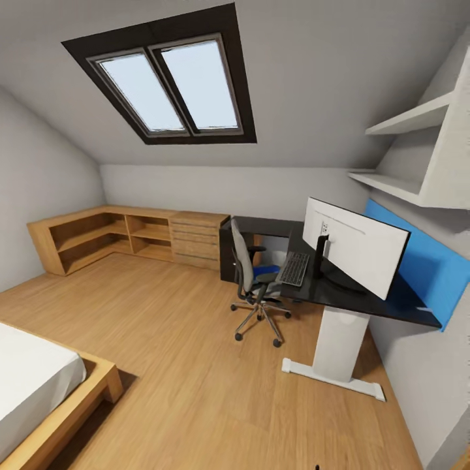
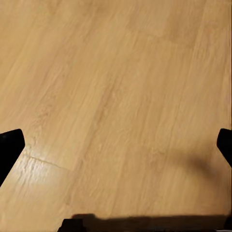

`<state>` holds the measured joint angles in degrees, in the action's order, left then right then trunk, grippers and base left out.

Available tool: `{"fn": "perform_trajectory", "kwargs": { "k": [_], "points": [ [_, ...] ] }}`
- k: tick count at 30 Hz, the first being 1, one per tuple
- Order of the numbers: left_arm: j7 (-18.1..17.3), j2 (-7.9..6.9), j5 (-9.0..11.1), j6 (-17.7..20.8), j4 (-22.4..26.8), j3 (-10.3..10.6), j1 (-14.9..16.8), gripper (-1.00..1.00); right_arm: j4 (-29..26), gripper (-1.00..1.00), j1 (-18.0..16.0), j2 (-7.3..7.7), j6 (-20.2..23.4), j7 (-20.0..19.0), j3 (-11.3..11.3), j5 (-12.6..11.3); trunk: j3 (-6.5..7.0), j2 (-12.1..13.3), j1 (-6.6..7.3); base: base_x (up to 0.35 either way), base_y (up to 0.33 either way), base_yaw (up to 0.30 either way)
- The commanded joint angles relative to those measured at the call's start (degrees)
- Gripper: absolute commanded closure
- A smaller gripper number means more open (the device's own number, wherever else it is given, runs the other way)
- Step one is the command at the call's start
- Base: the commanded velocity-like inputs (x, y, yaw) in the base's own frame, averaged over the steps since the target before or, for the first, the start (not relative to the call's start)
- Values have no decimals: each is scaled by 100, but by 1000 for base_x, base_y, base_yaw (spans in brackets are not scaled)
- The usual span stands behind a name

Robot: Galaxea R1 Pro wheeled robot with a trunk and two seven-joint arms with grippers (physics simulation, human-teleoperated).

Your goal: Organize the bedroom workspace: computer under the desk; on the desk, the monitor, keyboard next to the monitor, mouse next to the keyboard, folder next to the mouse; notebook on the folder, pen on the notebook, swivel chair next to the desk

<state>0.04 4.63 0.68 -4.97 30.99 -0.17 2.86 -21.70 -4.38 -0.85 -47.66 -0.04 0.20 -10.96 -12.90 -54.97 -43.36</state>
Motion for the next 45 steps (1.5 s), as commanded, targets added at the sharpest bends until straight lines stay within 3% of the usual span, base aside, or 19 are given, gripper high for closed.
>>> {"fn": "perform_trajectory", "kwargs": {
  "k": [1,3,5,8,10,11,12,24,27,32,35,45],
  "points": [
    [4,9,56,-31,4,-21,16,-100,37,-100,-75,3,-24,1,-2,-22,18,36,22,0,0,-168],
    [12,9,177,-40,4,-84,27,-100,135,-100,-138,15,-62,1,-2,-19,48,77,44,0,0,-200],
    [-12,-1,550,-52,8,-315,36,-100,405,-100,-192,59,-61,2,-4,-26,52,77,44,0,0,-167],
    [-49,-41,715,-109,6,-415,39,-100,580,-100,-208,47,-58,3,12,-37,48,77,44,0,0,-50],
    [-48,-97,710,-407,-56,-424,39,-100,621,-100,-211,33,-72,-2,22,-31,46,77,44,0,0,-13],
    [-33,-190,686,-1222,-569,-415,39,-100,646,-100,-212,50,-56,-13,38,-16,46,77,44,145,119,-1],
    [-32,-196,659,-1328,-647,-366,39,-100,649,-100,-213,61,-60,-19,40,-13,46,77,44,216,187,-1],
    [-22,-183,452,-1401,-778,-282,39,-100,674,-100,-213,43,-63,-28,56,21,46,77,44,263,222,0],
    [-22,-182,448,-1401,-783,-282,39,-100,754,-100,-213,42,-60,-26,58,187,46,77,44,296,197,0],
    [-22,-177,444,-1402,-787,-281,39,-100,819,-100,-213,41,-59,-11,53,921,46,77,44,302,185,0],
    [-22,-181,447,-1402,-787,-281,39,-100,825,-100,-213,31,-68,-3,45,1032,46,77,44,303,188,0],
    [-22,-182,451,-1402,-787,-281,39,-100,825,-100,-213,24,-68,2,47,1040,81,77,44,297,197,-146]
  ]
}}
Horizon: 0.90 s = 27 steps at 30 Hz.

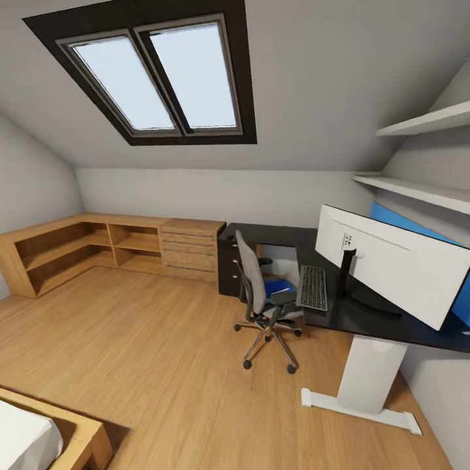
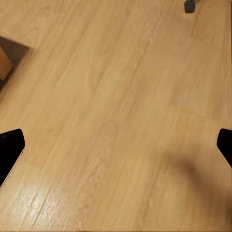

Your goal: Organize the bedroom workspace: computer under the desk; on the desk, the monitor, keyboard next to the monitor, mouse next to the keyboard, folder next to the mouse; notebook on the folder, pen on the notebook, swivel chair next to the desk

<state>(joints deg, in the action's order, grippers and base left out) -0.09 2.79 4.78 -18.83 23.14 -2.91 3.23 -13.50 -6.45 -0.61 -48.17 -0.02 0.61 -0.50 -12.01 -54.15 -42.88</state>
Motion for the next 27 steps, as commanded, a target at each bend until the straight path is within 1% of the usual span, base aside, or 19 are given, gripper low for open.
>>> {"fn": "perform_trajectory", "kwargs": {
  "k": [1,13,17,27],
  "points": [
    [-9,2,41,-15,-2,-8,3,-100,5,-100,-6,1,-17,-3,7,-5,-4,-5,-4,287,204,-248],
    [-9,2,41,-12,-4,-8,3,-100,11,-100,-6,2,-17,-16,17,6,-4,-5,-4,275,228,-273],
    [-9,2,41,-5,-69,-8,3,-100,13,-100,-6,0,-17,-16,18,6,-10,-5,-4,270,235,-71],
    [-9,2,36,-20,-126,-8,3,-100,14,-100,-6,-1,-17,-17,26,14,-12,-5,-4,270,235,-6]
  ]
}}
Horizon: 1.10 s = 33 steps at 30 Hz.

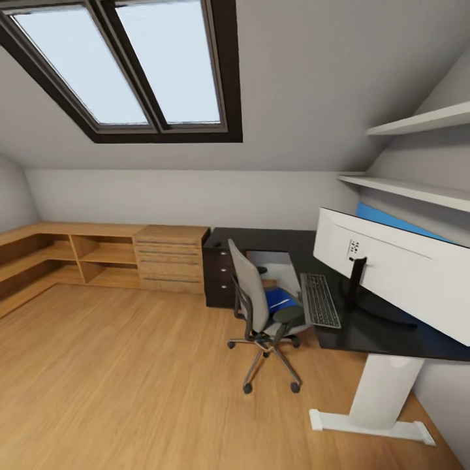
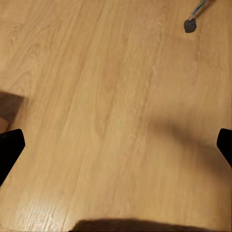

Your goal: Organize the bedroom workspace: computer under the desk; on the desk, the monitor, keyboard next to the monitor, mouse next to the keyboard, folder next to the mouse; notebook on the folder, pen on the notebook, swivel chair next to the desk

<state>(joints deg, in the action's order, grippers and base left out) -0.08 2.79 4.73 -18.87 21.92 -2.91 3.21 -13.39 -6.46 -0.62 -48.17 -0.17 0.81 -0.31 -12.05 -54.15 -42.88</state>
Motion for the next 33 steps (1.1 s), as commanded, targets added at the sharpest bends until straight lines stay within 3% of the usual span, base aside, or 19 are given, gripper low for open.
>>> {"fn": "perform_trajectory", "kwargs": {
  "k": [1,15,22,29,33],
  "points": [
    [-9,2,39,-17,-4,-7,4,-100,3,-100,-4,2,-17,-3,16,-2,-8,-5,-4,270,235,0],
    [-9,4,36,-45,-9,-10,4,-100,108,-100,-4,1,-17,-1,34,4,-8,-5,-4,206,160,0],
    [-18,18,45,-863,-10,-25,4,-100,117,-100,-4,0,-17,-1,34,4,-8,-5,-4,7,3,0],
    [1,31,53,-977,-9,-29,4,-100,118,-100,-4,1,-17,-1,34,4,-8,-5,-4,0,0,0],
    [24,120,47,-985,-7,-33,4,-100,118,-100,-4,0,-17,-1,34,4,-8,-5,-4,0,0,0]
  ]
}}
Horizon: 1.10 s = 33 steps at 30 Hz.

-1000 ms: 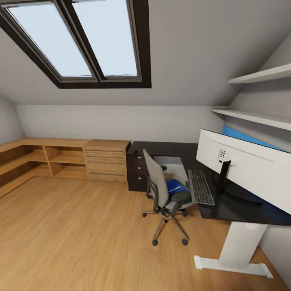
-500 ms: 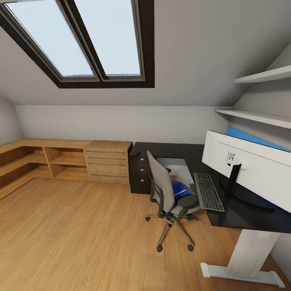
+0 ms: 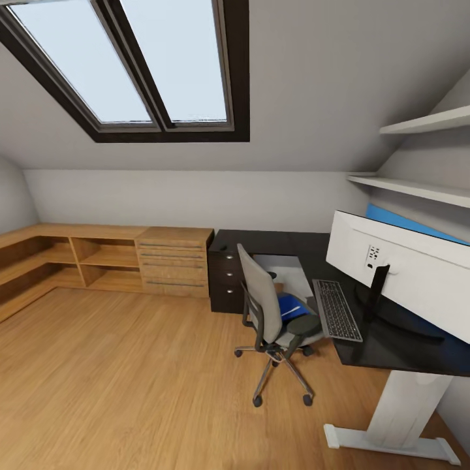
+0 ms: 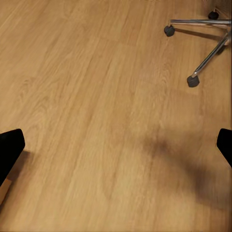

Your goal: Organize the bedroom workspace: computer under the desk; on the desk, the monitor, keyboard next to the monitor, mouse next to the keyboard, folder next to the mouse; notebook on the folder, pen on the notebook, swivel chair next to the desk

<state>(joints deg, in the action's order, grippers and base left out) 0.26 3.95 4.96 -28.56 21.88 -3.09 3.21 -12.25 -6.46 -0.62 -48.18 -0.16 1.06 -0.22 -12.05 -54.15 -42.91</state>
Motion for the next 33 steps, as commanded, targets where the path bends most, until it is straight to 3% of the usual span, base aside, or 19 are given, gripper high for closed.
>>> {"fn": "perform_trajectory", "kwargs": {
  "k": [1,3,7,10,33],
  "points": [
    [-5,18,24,-17,-2,-15,4,-100,4,-100,-4,0,-16,-2,8,-5,-8,-5,-1,0,0,0],
    [2,35,24,-15,-2,-15,4,-100,4,-100,-4,0,-13,-3,10,-5,-8,-5,-1,0,0,0],
    [17,52,23,-9,-3,-24,4,-100,1,-100,-4,0,-8,12,9,344,-80,-166,-88,0,0,0],
    [17,53,28,-6,-6,-24,4,-100,3,-100,-4,0,-7,20,3,423,-134,-286,-154,0,0,0],
    [27,45,32,17,-8,-35,4,-100,11,-100,-4,9,-11,0,8,485,-546,-1209,-659,0,0,0]
  ]
}}
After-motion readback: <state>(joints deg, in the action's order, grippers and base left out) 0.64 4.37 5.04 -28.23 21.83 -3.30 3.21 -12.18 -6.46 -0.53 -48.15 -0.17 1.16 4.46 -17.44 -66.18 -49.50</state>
